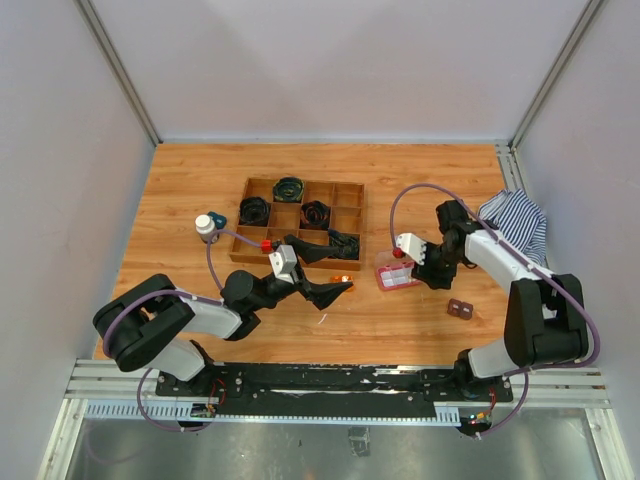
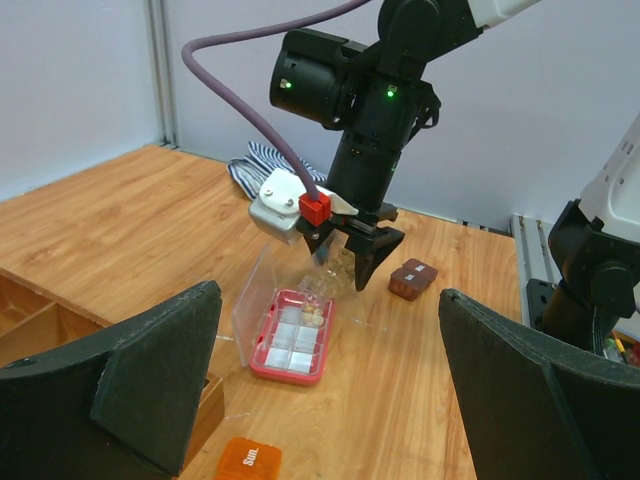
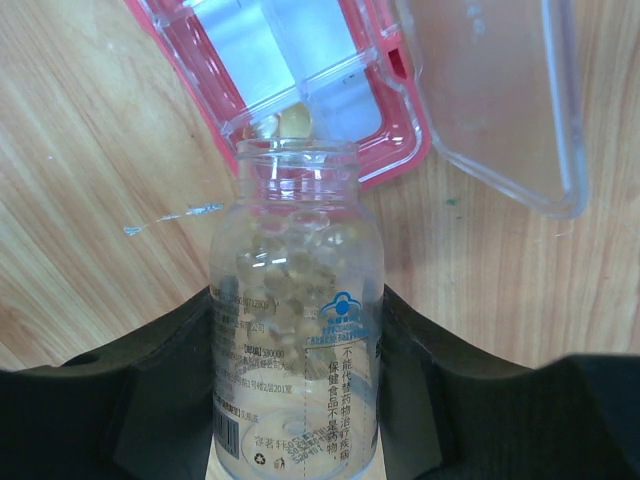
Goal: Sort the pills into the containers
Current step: Pick up the lid of the pill bottle at the center of the board.
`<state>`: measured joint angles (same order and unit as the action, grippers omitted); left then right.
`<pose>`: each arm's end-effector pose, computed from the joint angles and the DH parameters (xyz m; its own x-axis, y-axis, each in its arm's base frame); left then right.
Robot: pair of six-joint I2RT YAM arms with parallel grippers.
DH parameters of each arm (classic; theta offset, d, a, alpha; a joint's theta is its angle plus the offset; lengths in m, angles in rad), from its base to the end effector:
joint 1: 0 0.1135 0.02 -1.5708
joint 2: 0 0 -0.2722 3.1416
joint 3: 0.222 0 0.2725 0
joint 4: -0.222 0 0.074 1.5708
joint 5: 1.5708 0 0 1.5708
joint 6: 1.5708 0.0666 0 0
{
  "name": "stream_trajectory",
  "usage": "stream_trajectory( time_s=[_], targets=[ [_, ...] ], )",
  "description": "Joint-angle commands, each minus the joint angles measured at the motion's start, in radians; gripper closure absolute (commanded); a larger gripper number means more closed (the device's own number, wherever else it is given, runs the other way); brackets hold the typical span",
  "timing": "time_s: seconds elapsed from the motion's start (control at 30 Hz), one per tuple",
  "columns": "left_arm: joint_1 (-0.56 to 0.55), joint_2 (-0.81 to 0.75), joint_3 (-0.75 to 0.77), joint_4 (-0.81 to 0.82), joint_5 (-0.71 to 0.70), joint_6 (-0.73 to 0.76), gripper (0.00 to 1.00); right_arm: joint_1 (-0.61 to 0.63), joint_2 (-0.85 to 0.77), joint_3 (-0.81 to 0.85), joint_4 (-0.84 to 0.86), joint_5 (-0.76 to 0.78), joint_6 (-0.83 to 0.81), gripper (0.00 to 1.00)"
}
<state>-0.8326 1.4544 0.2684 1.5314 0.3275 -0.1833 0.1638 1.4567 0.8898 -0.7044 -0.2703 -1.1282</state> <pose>0.1677 -0.2162 0.2064 0.0592 -0.3216 -0.9450 0.9304 0.3607 -0.0644 0.2795 0.0642 0.1598 -0.1915 -0.9143 -0.3569 -0.9524 0.2609 -0.1573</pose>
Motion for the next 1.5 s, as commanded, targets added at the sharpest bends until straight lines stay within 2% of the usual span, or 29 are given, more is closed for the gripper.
stream_trajectory(
  time_s=[0.0,0.27,0.67,0.9,1.03,1.13,1.2,1.27,1.33,1.37,1.4,1.47],
  targets=[
    [0.003,0.008,-0.008,0.210,0.009,0.017,0.01,-0.063,-0.036,-0.044,0.008,-0.104,0.018,0.99],
    [0.003,0.010,-0.006,0.211,0.010,0.016,0.01,-0.111,-0.080,-0.069,0.025,-0.196,0.037,0.99],
    [0.009,0.002,-0.011,0.223,-0.014,-0.013,0.01,-0.203,-0.159,-0.048,-0.036,-0.511,0.045,0.99],
    [0.047,-0.030,-0.023,0.245,0.006,-0.267,0.01,-0.246,-0.245,-0.015,-0.106,-0.706,0.000,0.99],
    [0.081,-0.082,-0.037,0.208,0.011,-0.484,0.01,-0.247,-0.306,0.019,-0.112,-0.870,0.019,0.99],
    [0.114,-0.181,-0.044,0.028,-0.012,-0.586,0.01,-0.247,-0.342,0.049,-0.091,-1.037,0.081,0.99],
    [0.116,-0.286,-0.017,-0.238,-0.052,-0.568,0.01,-0.246,-0.372,0.050,-0.021,-1.163,0.173,0.99],
    [0.115,-0.393,0.044,-0.569,-0.098,-0.512,0.02,-0.235,-0.408,0.033,0.123,-1.265,0.324,0.99],
    [0.115,-0.474,0.079,-0.786,-0.149,-0.472,0.03,-0.173,-0.450,0.029,0.284,-1.229,0.524,0.99],
    [0.115,-0.508,0.090,-0.863,-0.176,-0.458,0.04,-0.131,-0.479,0.019,0.395,-1.158,0.641,0.99],
    [0.114,-0.540,0.098,-0.938,-0.202,-0.446,0.04,-0.095,-0.508,-0.004,0.523,-1.062,0.760,0.99],
    [0.112,-0.583,0.122,-1.081,-0.250,-0.429,0.06,-0.055,-0.563,-0.061,0.812,-0.997,1.014,0.99]
  ],
)
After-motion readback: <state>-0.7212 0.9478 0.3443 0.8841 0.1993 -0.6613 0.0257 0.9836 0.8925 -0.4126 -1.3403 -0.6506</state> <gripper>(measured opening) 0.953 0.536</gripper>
